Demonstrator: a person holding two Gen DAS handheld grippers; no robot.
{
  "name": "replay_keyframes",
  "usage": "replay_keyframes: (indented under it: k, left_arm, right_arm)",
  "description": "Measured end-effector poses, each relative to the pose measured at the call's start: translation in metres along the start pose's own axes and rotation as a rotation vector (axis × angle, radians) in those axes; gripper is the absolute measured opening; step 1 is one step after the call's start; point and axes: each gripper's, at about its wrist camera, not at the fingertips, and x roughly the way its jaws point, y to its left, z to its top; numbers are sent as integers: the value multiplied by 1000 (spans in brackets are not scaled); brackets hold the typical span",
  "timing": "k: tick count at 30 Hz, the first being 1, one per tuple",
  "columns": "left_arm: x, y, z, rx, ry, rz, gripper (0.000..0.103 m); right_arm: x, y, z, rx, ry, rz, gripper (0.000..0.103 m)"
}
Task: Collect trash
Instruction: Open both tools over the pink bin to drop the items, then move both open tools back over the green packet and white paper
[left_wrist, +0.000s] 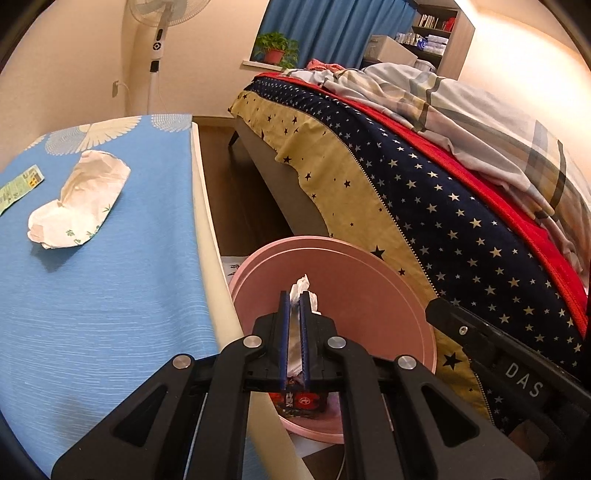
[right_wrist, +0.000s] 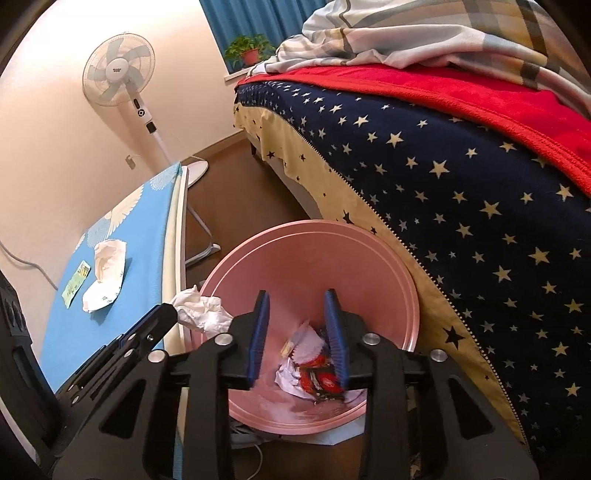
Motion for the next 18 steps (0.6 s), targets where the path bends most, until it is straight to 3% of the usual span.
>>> replay_keyframes:
  k: [3,5,6,18]
  left_arm:
    - [-2,1,0,0,7,-6,11]
    - [-4,1,-1,-1,5,-4,24]
    - [-5,2,-1,-3,4,-5,25]
    - [-49,20,17,-20,-90,34,26]
  right_arm:
    - [-4,1,0,-5,-9,-2,33]
    - [-6,0,0,-5,-14,-2,33]
    - [-7,0,1,-5,-18,-3,33]
    - [-37,19,14,-39,-102,54,33]
